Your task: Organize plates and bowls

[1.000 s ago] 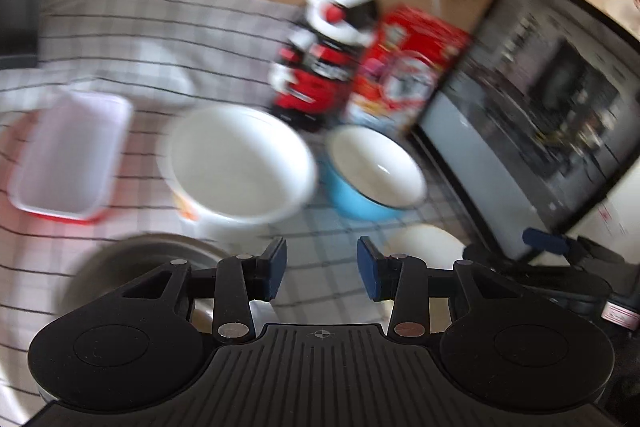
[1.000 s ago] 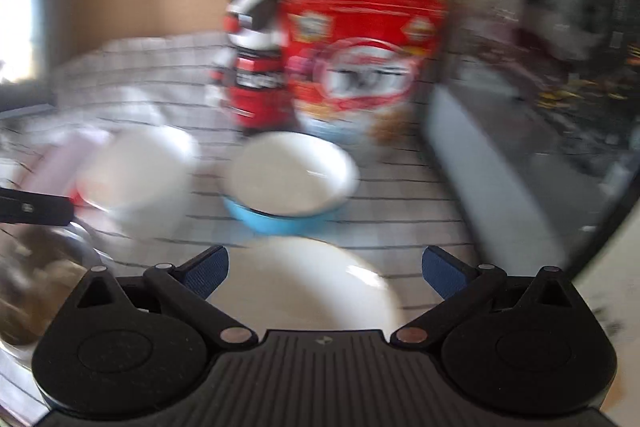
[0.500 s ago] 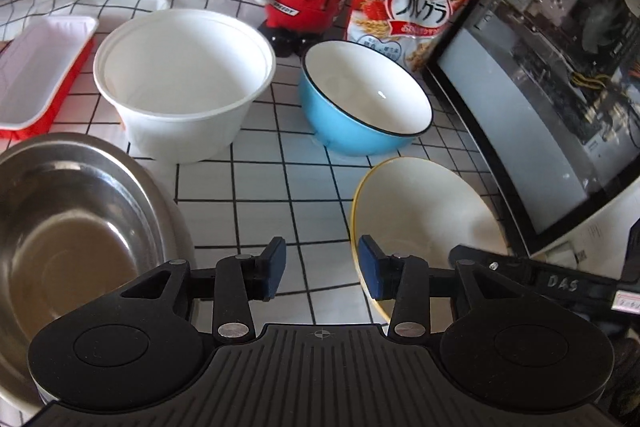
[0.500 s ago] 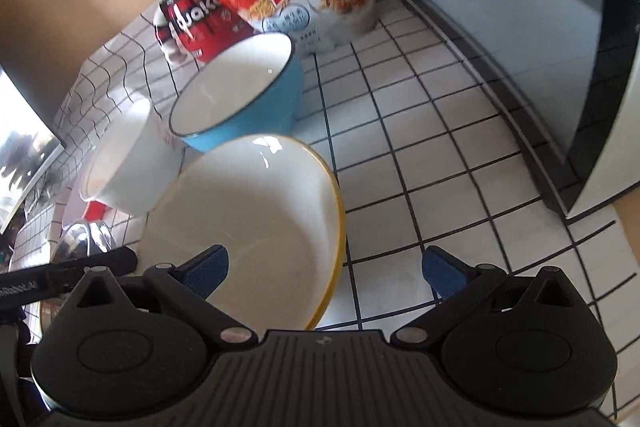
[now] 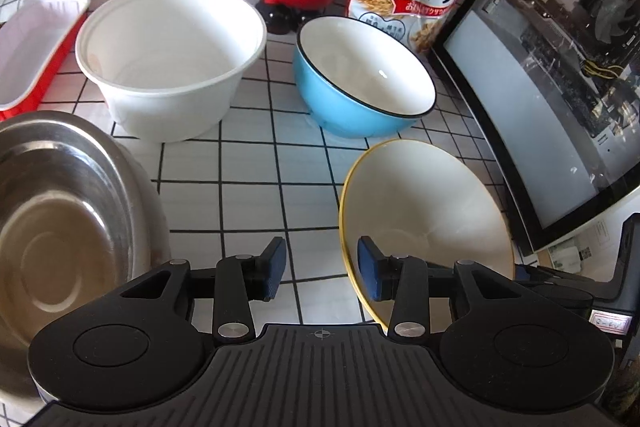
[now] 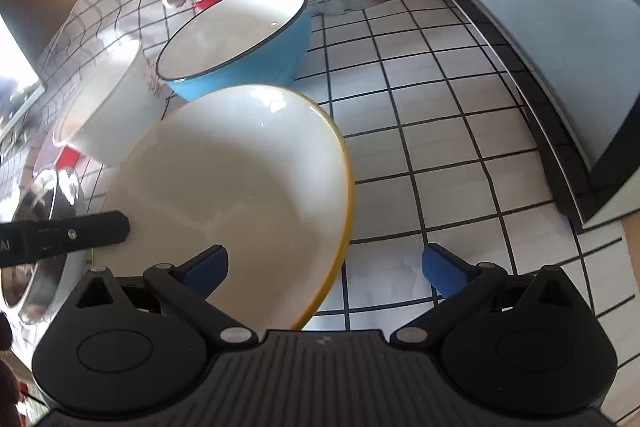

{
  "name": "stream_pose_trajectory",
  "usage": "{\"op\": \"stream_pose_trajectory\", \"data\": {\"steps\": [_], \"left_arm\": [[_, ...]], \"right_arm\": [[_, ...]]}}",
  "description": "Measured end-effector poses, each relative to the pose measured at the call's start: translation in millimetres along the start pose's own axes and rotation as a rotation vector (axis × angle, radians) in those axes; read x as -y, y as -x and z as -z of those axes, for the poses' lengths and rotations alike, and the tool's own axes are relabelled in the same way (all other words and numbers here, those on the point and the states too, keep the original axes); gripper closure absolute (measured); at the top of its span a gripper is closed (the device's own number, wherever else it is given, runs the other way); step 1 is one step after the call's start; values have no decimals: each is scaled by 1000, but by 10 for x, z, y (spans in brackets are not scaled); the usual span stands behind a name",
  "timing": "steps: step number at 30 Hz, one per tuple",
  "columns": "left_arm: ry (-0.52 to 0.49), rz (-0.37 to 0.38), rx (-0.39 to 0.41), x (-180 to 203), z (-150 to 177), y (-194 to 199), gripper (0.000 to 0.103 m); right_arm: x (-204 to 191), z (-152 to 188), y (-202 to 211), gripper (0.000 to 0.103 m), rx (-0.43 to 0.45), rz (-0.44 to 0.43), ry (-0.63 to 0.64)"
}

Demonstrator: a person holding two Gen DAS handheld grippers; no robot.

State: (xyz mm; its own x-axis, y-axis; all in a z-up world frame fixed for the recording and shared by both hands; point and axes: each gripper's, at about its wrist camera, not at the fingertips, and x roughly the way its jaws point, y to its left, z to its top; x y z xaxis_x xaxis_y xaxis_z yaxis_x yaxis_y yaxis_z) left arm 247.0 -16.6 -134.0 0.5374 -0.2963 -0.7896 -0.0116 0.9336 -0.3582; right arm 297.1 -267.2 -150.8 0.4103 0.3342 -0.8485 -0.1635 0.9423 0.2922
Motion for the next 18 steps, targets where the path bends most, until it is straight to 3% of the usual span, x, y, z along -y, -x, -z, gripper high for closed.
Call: {"op": "stream_pose_trajectory", "data": {"steps": [9, 13, 18], "left_arm": [[19, 6, -20, -28, -51, -89, 61], [11, 7, -23, -23, -58, -89, 61], [0, 3, -24, -9, -64, -95, 61]], "right_arm": [[-57, -25, -14, 0, -40, 10, 78], [-28, 11, 76, 12, -3, -63, 59], [-199, -65, 191, 31, 117, 4, 151]]}}
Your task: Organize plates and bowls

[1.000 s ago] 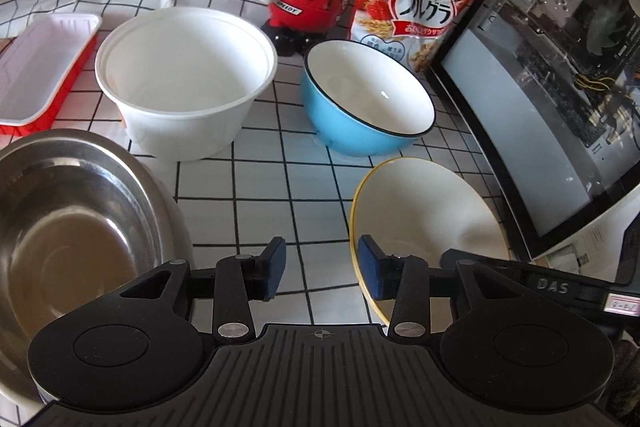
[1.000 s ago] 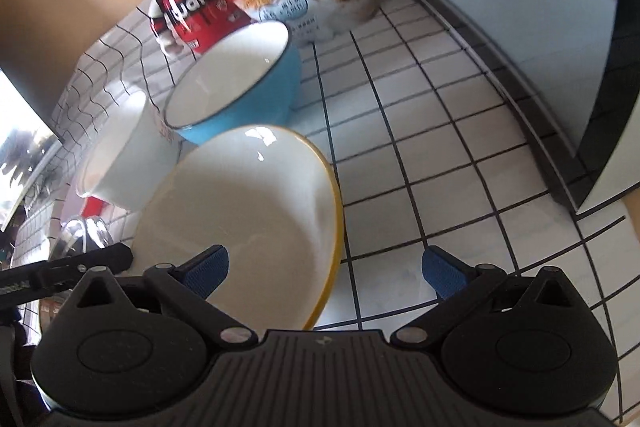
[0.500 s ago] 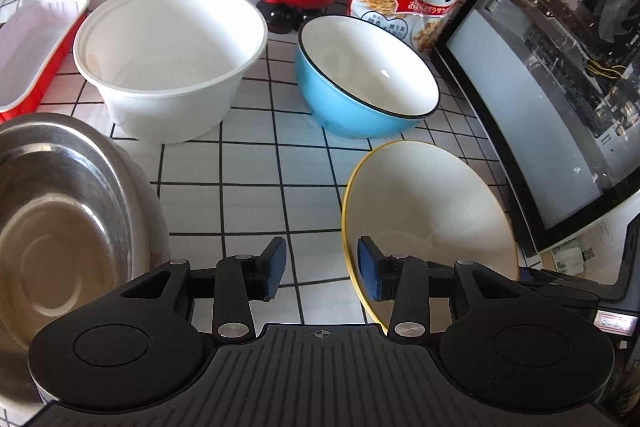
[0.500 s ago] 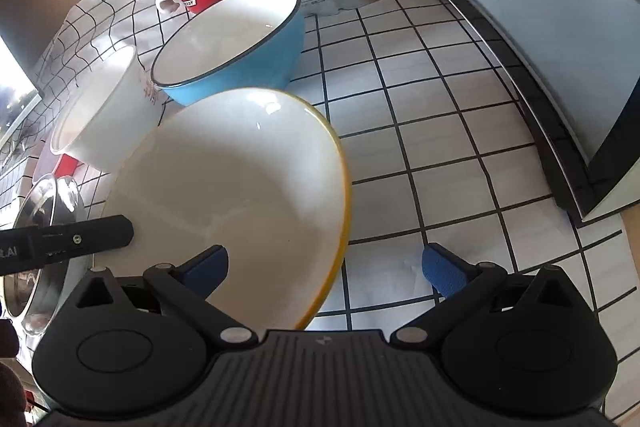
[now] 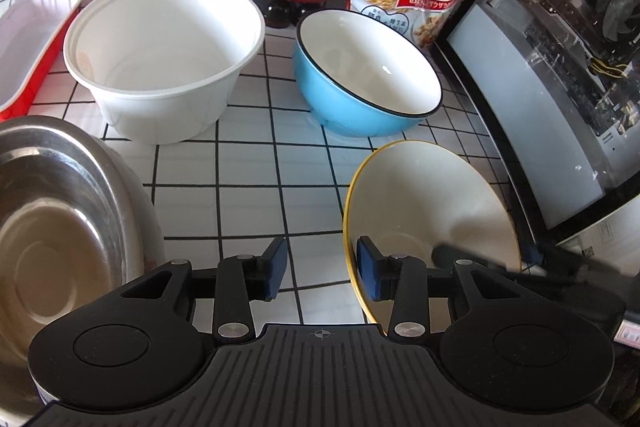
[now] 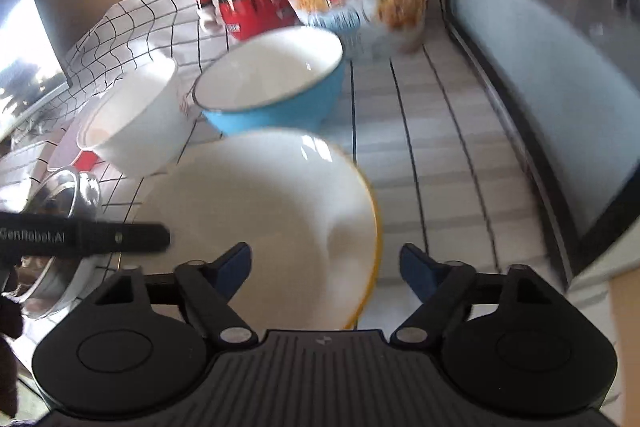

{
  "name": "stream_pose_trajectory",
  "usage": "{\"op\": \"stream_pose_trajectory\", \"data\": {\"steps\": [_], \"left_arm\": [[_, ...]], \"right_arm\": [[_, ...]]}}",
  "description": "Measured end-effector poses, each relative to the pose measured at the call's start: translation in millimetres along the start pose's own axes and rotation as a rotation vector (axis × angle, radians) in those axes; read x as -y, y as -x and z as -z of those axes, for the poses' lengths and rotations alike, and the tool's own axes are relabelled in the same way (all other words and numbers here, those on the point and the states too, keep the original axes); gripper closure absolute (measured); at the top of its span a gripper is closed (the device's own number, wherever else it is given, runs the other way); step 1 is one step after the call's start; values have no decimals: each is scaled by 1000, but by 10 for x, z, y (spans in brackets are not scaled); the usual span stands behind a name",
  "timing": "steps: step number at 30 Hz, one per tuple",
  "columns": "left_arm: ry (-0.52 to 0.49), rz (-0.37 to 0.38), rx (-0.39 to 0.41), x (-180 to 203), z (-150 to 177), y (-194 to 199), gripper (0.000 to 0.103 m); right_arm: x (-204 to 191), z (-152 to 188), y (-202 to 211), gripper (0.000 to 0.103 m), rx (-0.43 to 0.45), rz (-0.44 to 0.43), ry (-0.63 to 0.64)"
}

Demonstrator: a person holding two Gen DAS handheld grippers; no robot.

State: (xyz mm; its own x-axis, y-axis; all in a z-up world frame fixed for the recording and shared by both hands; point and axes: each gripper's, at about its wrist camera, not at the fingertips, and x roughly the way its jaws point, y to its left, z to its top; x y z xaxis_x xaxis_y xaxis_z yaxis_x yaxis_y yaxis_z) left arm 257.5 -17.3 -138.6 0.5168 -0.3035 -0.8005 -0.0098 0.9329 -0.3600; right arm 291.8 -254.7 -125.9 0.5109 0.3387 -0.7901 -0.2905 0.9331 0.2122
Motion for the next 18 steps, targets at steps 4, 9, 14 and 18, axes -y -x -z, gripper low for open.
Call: {"op": "stream_pose_trajectory", "data": {"steps": [4, 9, 14, 18], "left_arm": [[-20, -5, 0, 27, -6, -7, 64], [-16, 11, -14, 35, -19, -21, 74], [-18, 47, -23, 30, -48, -26, 81], [-19, 0, -6, 8, -101, -27, 82]], "right_arm": [[35, -126, -132, 48, -37, -2, -45], [68, -156, -243, 57, -92, -39, -113], [64, -187, -292, 58, -106, -83, -145], [-20, -227, -349, 57, -117, -107, -150]]}}
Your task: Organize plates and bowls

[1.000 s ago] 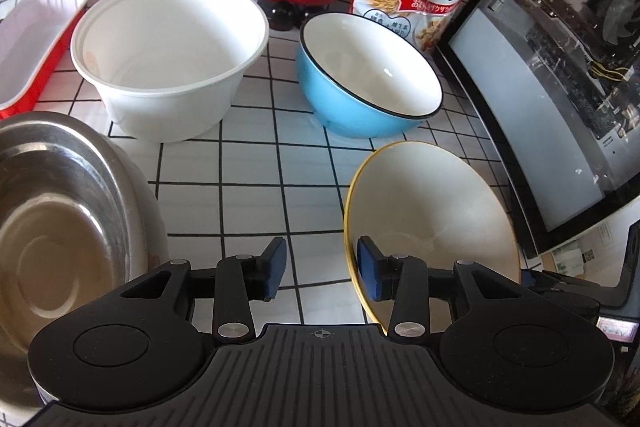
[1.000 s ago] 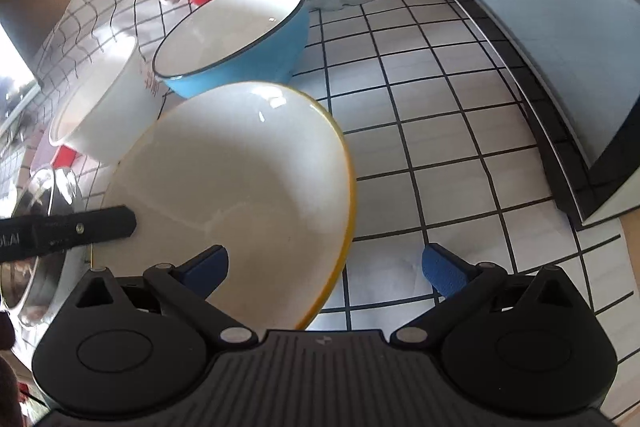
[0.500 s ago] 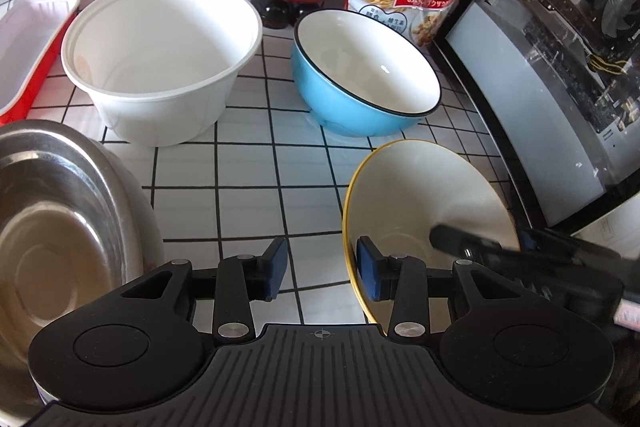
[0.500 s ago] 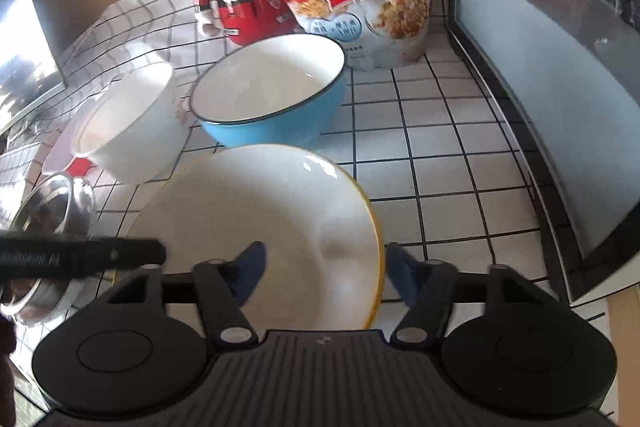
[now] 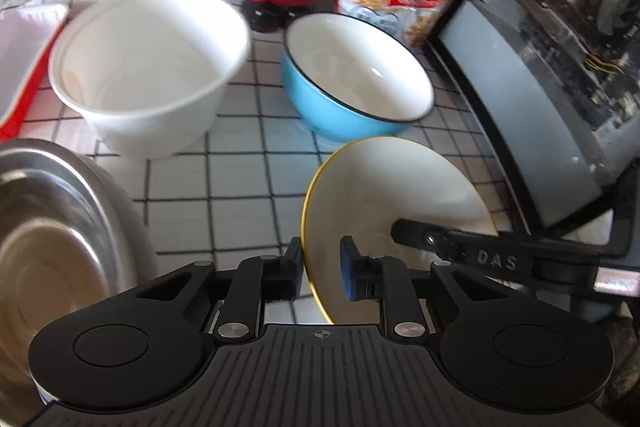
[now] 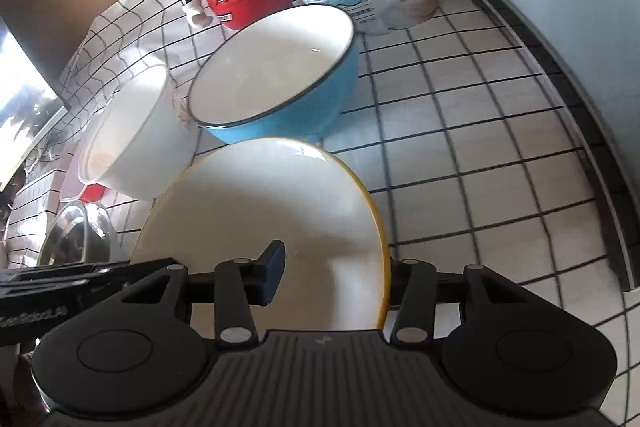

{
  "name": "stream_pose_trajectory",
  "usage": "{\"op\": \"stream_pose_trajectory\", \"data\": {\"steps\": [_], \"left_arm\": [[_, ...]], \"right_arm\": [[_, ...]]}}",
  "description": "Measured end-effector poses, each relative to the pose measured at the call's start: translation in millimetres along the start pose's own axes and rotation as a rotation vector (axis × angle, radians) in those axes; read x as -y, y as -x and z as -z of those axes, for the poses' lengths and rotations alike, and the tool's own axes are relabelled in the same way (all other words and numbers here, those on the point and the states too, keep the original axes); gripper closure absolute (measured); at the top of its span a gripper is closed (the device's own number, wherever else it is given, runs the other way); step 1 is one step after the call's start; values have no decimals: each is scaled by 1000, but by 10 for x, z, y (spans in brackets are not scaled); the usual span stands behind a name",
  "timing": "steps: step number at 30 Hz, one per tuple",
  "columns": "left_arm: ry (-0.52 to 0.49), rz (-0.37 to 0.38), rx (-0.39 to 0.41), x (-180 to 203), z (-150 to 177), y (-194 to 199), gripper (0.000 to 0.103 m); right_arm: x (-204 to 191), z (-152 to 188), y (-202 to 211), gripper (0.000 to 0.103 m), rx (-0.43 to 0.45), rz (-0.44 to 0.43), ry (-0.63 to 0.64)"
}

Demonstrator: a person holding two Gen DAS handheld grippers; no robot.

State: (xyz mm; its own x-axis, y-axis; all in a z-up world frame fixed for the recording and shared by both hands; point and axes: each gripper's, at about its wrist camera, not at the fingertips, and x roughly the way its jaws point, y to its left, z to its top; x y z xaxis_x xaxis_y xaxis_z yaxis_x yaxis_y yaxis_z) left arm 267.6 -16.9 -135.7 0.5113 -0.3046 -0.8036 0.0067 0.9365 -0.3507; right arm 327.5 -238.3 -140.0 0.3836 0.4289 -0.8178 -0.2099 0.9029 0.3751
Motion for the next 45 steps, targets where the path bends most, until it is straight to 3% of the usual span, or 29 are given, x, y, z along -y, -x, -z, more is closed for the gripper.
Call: {"op": "stream_pose_trajectory", "data": {"steps": [5, 13, 17, 21, 25, 33, 37, 42, 45], "left_arm": [[67, -11, -1, -136, -69, 17, 82], [168, 14, -73, -239, -74, -40, 85], [159, -5, -63, -251, -93, 14, 88], [84, -53, -51, -190, -146, 157, 88], [6, -84, 30, -124, -182, 361, 88], [7, 95, 158, -291, -392, 693, 86], [-12, 104, 194, -408, -517, 760, 86], [3, 72, 239, -549, -744, 799, 86], [71, 152, 225, -671, -848, 798, 86]], "right_arm": [[-122, -42, -77, 57, -17, -16, 25], [-207, -78, -107, 58, -51, 29, 86], [-259, -85, -68, 57, -36, 73, 107], [-278, -134, 25, 58, -14, 112, 73], [-359, -198, 114, 58, 10, 159, 83], [-629, -418, 504, 56, 126, 187, 86], [-817, -593, 592, 56, 154, 204, 120], [-810, -816, 732, 56, 155, 194, 72], [-751, -936, 726, 56, 153, 201, 80]]}}
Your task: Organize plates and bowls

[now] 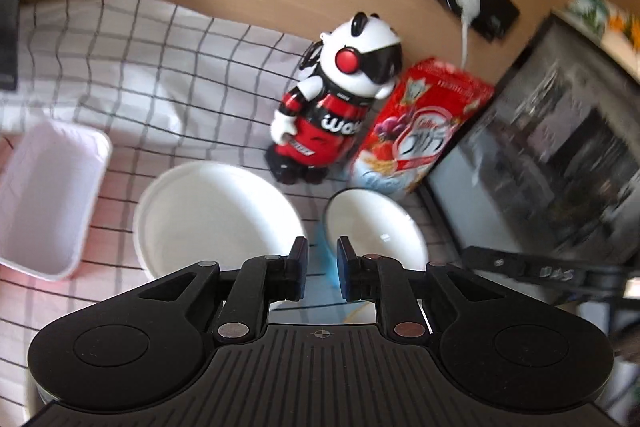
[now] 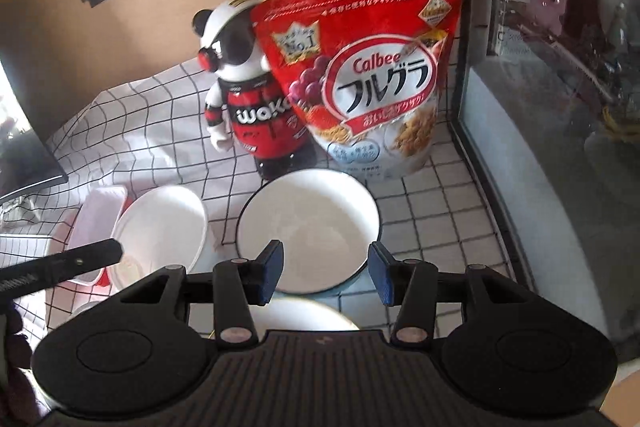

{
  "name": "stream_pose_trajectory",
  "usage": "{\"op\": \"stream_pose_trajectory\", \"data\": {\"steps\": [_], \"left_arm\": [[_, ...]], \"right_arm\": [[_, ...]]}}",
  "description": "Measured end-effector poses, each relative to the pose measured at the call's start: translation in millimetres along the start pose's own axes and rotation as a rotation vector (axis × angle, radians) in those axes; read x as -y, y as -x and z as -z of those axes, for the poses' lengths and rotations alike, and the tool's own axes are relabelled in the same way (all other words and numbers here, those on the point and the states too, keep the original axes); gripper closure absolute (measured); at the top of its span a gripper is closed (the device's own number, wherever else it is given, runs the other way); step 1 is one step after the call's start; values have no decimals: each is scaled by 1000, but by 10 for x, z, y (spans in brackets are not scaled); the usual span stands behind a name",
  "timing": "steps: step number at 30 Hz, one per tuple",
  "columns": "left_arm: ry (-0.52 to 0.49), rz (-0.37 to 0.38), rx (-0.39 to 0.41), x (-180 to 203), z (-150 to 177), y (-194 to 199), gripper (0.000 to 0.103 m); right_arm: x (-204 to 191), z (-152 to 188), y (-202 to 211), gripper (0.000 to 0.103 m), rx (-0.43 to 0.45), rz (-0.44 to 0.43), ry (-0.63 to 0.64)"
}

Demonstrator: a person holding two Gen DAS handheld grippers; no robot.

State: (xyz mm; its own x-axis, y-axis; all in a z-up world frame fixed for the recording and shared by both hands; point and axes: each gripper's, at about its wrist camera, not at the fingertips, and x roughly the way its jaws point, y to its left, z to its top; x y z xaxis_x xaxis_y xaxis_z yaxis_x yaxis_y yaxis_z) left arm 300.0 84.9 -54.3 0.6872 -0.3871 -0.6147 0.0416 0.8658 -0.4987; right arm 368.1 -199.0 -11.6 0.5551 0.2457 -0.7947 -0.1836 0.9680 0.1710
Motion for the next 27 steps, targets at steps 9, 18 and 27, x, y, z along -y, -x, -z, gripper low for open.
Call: {"op": "stream_pose_trajectory", "data": {"steps": [9, 18, 27], "left_arm": [[-44, -6, -108, 305, -243, -603, 86], [-254, -182, -254, 632, -580, -1488, 84], [-287, -253, -335, 567, -580, -1840, 82]], "right_arm": [[388, -95, -478, 56, -91, -23, -59], [735, -27, -801, 56, -127, -75, -146], [711, -17, -1143, 56, -176, -116, -149]]}}
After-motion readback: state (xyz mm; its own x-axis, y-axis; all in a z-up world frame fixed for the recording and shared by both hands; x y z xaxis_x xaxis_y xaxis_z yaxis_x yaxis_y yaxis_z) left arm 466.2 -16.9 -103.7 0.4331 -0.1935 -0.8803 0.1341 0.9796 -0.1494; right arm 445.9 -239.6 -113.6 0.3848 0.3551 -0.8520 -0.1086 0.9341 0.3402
